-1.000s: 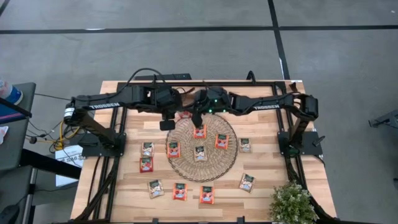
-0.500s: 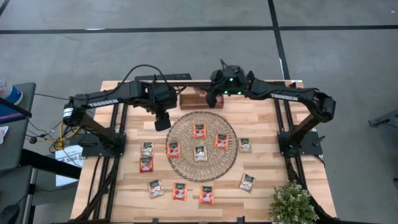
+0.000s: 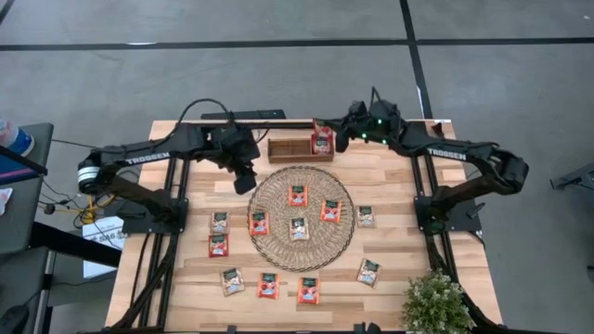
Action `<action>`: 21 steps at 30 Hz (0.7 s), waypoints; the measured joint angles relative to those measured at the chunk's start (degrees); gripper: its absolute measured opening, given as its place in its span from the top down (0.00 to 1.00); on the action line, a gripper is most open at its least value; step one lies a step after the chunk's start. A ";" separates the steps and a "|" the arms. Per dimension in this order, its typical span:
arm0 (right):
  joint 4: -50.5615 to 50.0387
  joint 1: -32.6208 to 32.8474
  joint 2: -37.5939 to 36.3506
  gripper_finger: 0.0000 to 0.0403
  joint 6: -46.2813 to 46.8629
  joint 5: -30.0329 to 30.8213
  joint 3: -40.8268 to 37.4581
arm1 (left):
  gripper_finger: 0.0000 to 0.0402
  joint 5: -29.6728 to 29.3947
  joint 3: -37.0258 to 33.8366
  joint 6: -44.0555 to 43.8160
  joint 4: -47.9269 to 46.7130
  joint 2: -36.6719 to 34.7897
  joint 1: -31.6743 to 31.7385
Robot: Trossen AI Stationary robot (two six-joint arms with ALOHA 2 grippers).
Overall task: Pick & Place Tea
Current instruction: Put the red tea bag into the right section of the wooden organizer
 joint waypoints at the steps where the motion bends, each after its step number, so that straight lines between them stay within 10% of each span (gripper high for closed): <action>1: 2.05 0.34 0.46 1.00 0.72 0.01 -1.29 | 0.62 1.12 -2.08 -0.66 1.82 -0.92 0.40; 21: 11.73 -2.74 14.89 1.00 1.58 1.55 -3.34 | 0.62 7.57 -23.97 -8.82 26.00 -9.69 3.17</action>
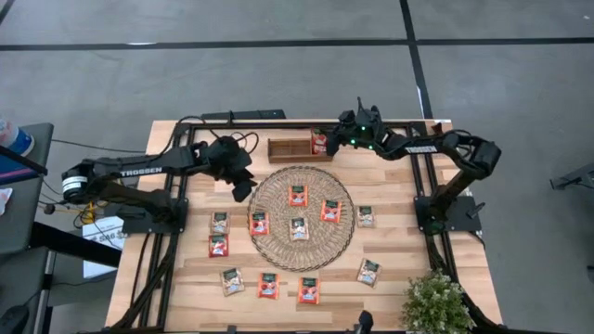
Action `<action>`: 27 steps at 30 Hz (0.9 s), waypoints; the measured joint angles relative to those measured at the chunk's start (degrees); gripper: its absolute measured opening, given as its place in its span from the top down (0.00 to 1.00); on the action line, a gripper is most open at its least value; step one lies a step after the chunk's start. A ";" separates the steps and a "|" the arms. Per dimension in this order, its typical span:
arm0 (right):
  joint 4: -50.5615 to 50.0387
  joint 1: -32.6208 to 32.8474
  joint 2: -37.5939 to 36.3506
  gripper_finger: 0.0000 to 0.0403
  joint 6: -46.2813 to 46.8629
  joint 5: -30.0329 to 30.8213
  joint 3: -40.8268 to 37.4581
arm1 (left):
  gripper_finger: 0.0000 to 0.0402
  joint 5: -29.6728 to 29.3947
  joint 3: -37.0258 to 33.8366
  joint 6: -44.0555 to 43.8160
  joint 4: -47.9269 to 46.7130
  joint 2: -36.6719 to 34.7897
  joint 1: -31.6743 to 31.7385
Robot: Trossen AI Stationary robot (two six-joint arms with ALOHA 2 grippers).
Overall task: Pick & Place Tea
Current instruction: Put the red tea bag into the right section of the wooden organizer
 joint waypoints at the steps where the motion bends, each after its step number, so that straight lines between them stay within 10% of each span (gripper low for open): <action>1: 0.05 -0.20 0.00 1.00 -0.91 -0.02 -0.11 | 0.62 0.18 -0.88 -0.65 0.89 -0.69 0.53; 27: 8.93 0.46 0.79 1.00 -3.96 1.82 -6.41 | 0.62 5.79 -4.03 -4.64 10.29 -4.93 3.16</action>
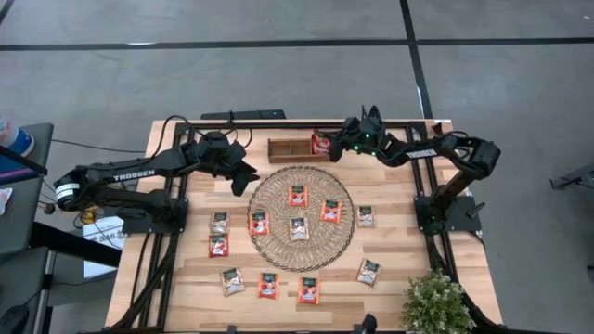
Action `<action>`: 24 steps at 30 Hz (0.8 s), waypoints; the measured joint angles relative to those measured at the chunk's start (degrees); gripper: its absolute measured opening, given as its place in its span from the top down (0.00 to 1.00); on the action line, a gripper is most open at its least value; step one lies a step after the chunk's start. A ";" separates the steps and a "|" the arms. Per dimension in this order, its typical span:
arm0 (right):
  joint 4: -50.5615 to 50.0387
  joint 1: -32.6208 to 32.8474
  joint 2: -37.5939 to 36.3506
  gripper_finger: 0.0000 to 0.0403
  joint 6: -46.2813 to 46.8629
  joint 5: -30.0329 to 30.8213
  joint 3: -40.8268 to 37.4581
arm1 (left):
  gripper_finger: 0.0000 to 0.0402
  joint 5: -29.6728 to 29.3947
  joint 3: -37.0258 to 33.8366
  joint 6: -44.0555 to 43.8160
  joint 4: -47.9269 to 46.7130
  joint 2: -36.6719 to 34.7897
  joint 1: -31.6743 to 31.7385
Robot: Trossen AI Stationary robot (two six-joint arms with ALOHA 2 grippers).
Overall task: Pick & Place Tea
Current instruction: Put the red tea bag into the right section of the wooden organizer
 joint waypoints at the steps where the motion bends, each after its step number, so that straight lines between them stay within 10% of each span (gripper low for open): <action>1: -0.21 -0.03 0.58 1.00 -0.01 0.00 0.00 | 0.62 -0.01 0.00 -0.05 -0.02 0.00 0.00; 24: 3.03 -0.17 6.75 1.00 -0.68 -0.19 1.90 | 0.62 2.38 0.00 -0.33 -0.08 0.02 -0.02</action>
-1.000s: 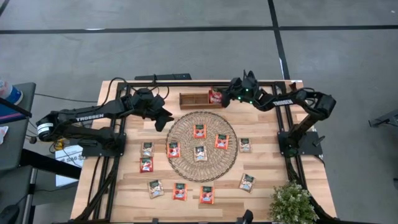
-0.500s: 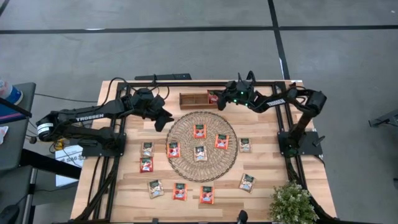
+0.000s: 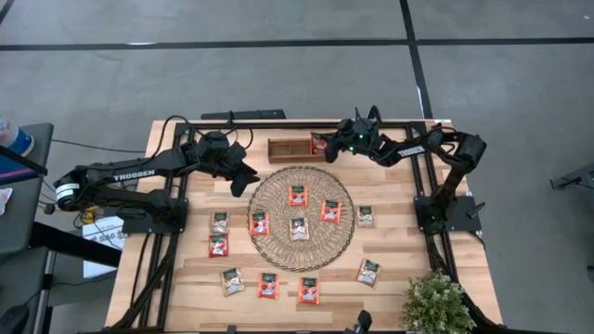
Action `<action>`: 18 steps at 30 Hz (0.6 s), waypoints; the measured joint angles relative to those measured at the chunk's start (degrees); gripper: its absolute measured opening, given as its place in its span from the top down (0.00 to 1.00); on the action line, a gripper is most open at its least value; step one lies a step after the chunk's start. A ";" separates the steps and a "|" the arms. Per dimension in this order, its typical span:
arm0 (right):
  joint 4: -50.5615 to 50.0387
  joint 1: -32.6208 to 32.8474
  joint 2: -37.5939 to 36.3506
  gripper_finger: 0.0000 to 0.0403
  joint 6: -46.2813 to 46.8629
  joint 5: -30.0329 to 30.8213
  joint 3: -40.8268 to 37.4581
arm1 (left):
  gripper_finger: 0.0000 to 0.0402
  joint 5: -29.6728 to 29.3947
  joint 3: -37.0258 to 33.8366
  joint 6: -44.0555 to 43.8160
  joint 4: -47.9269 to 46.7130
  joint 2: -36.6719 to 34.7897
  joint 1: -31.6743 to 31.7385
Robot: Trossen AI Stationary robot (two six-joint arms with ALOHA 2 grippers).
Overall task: Pick & Place Tea
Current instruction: Put the red tea bag into the right section of the wooden organizer
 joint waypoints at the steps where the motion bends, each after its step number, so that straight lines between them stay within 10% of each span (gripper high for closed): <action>1: -0.02 0.00 0.00 1.00 -0.01 -0.02 0.00 | 0.62 0.01 0.00 0.00 -0.01 0.00 0.00; 18: -0.40 0.02 -0.04 1.00 0.00 -0.10 0.00 | 0.62 0.00 0.00 0.34 -0.01 0.00 0.00</action>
